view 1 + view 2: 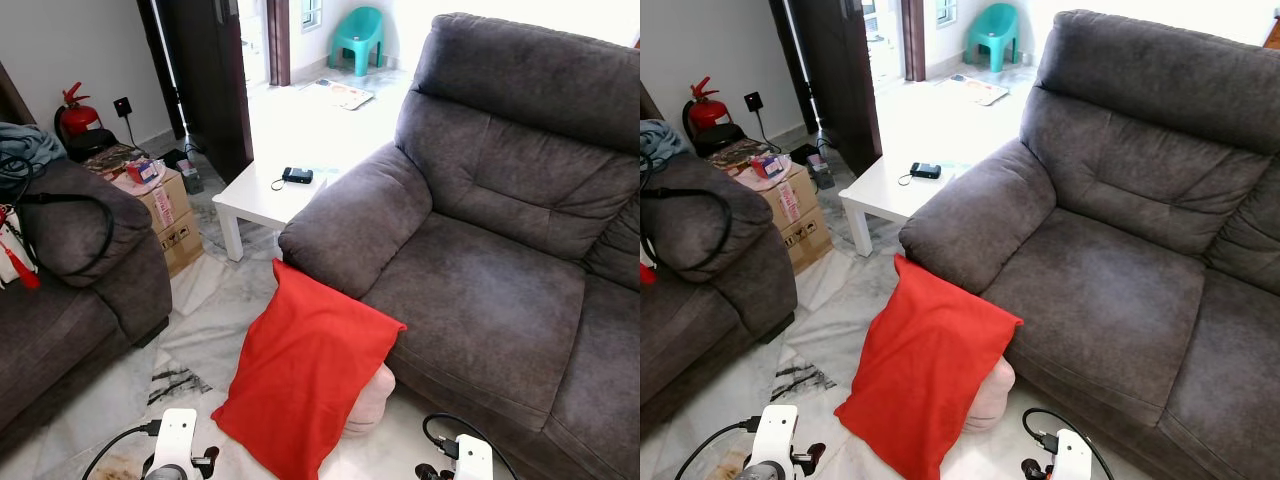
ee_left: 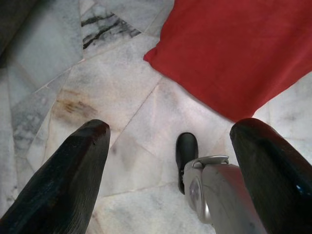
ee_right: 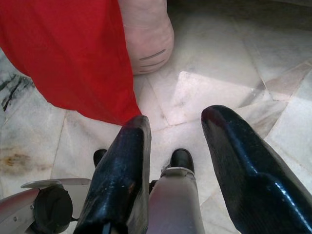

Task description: Move the pillow to the sofa from floor

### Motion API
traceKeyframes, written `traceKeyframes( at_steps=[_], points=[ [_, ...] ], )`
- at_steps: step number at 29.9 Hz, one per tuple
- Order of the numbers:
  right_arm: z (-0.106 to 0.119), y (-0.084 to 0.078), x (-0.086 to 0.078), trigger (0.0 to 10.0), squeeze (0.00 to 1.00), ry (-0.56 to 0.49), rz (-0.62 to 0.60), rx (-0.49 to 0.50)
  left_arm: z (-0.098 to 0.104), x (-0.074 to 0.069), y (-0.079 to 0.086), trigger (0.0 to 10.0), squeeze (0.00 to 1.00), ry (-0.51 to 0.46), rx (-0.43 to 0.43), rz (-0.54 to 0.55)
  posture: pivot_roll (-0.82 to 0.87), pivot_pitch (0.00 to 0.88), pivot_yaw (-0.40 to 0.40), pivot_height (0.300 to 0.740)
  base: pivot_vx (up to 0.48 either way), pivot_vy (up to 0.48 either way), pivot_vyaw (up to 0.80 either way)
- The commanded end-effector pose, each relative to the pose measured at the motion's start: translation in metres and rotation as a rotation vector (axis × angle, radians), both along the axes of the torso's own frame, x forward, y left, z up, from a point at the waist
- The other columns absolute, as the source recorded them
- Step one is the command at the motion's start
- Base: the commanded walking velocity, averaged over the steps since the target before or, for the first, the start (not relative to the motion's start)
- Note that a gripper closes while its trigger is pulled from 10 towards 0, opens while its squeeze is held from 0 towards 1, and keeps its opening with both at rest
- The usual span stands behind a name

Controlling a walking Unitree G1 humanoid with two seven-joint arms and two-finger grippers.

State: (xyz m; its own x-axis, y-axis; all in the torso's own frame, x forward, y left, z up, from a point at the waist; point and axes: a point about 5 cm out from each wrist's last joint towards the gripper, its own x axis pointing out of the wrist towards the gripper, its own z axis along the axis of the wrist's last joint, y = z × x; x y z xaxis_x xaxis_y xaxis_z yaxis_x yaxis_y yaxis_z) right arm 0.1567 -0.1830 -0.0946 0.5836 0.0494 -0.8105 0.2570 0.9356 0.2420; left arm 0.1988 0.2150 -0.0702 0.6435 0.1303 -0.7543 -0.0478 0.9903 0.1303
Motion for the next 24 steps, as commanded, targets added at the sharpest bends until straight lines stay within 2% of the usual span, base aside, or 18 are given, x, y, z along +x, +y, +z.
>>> traceKeyframes(
  at_steps=[1, 4, 9, 11, 24],
  points=[
    [0.0006, -0.0019, 0.001, 10.0, 0.0, 0.002, 0.013, -0.006, -0.0011, -0.0014, -0.0007, 10.0, 0.0, 0.004, -0.009, 0.014, 0.05, 0.0, -0.046, 0.74, 0.24, 0.0, 0.0],
    [0.0006, -0.0019, 0.0011, 10.0, 0.0, 0.001, 0.02, -0.01, -0.0013, -0.0019, -0.0003, 10.0, 0.0, 0.005, -0.009, 0.015, 0.05, 0.0, -0.046, 0.74, 0.241, 0.0, 0.0],
    [0.0006, -0.0019, 0.0013, 10.0, 0.0, 0.002, 0.019, -0.01, -0.0016, -0.0026, 0.0002, 10.0, 0.0, 0.009, -0.009, 0.016, 0.05, 0.0, -0.046, 0.74, 0.256, 0.0, 0.8],
    [0.0003, -0.0019, 0.0007, 10.0, 0.0, 0.004, -0.01, -0.002, -0.0018, -0.0029, 0.0001, 10.0, 0.0, 0.011, -0.01, 0.016, 0.05, 0.0, -0.045, 0.74, 0.259, 0.0, 0.0],
    [0.0004, -0.002, 0.0007, 10.0, 0.0, 0.005, 0.002, -0.003, -0.003, -0.0047, -0.0007, 10.0, 0.0, 0.019, -0.012, 0.014, 0.05, 0.0, -0.047, 0.74, 0.262, 0.0, 0.0]
  ],
)
